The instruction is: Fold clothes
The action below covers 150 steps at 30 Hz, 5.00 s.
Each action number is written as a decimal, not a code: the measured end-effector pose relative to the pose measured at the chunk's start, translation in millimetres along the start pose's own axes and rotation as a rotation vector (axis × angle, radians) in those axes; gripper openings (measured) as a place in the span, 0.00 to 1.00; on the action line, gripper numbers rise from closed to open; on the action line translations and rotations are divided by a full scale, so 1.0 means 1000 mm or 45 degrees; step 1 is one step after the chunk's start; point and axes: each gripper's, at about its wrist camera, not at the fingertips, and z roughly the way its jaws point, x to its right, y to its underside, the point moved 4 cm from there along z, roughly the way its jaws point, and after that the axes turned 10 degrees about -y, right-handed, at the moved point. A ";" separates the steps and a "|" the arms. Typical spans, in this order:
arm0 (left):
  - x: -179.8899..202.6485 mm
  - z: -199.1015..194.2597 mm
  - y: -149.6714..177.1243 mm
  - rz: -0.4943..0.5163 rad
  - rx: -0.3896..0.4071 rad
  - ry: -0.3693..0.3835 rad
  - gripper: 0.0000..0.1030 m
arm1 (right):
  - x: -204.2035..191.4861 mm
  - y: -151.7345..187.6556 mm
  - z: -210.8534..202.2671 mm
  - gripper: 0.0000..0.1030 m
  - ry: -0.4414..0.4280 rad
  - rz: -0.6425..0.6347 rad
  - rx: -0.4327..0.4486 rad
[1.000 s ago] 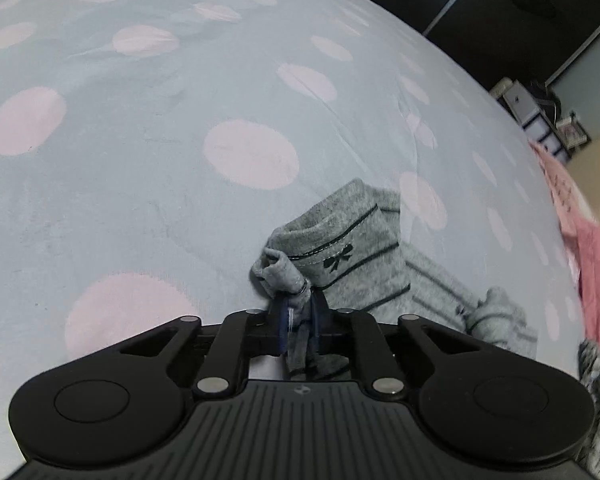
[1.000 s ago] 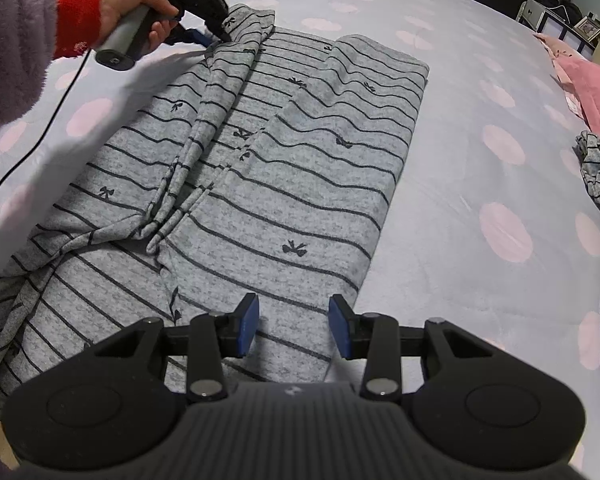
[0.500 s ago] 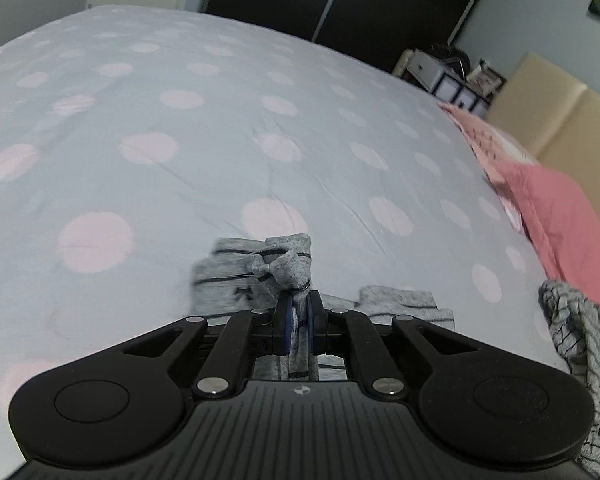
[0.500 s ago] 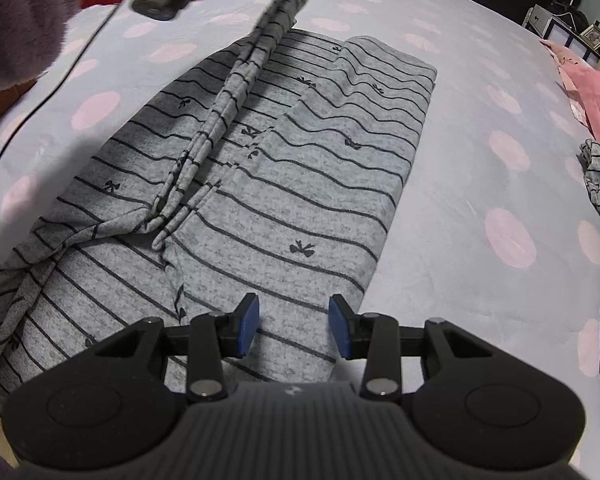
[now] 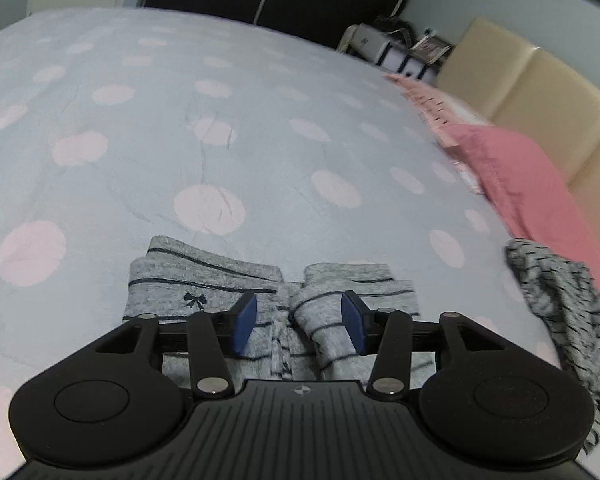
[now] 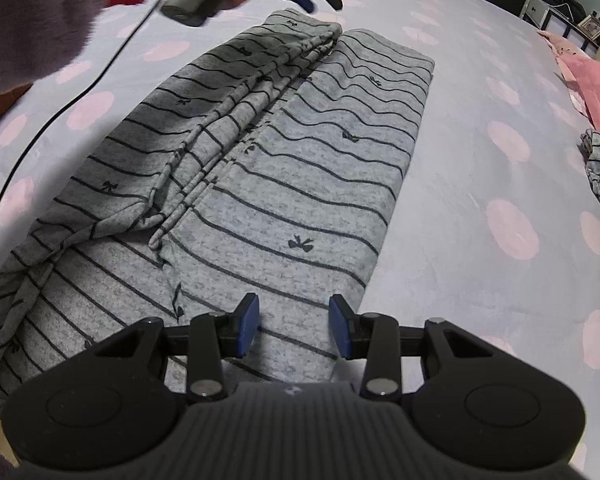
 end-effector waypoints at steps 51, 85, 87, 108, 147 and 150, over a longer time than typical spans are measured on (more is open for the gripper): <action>0.015 -0.032 0.120 0.316 -0.119 -0.306 0.14 | -0.040 0.004 -0.013 0.41 0.000 -0.143 0.021; 0.062 -0.092 0.199 0.507 -0.121 -0.333 0.11 | -0.045 0.006 -0.050 0.41 -0.022 -0.172 0.117; 0.060 -0.094 0.203 0.493 -0.102 -0.310 0.06 | -0.045 0.008 -0.053 0.41 -0.018 -0.177 0.120; 0.067 -0.179 0.253 0.742 0.024 -0.247 0.47 | -0.042 0.022 -0.059 0.41 -0.012 -0.178 0.117; -0.016 -0.254 0.328 0.497 0.005 -0.534 0.45 | -0.047 0.083 -0.057 0.56 -0.038 -0.147 0.053; -0.026 -0.247 0.337 0.372 -0.069 -0.467 0.30 | -0.046 0.091 -0.053 0.56 -0.062 -0.109 0.043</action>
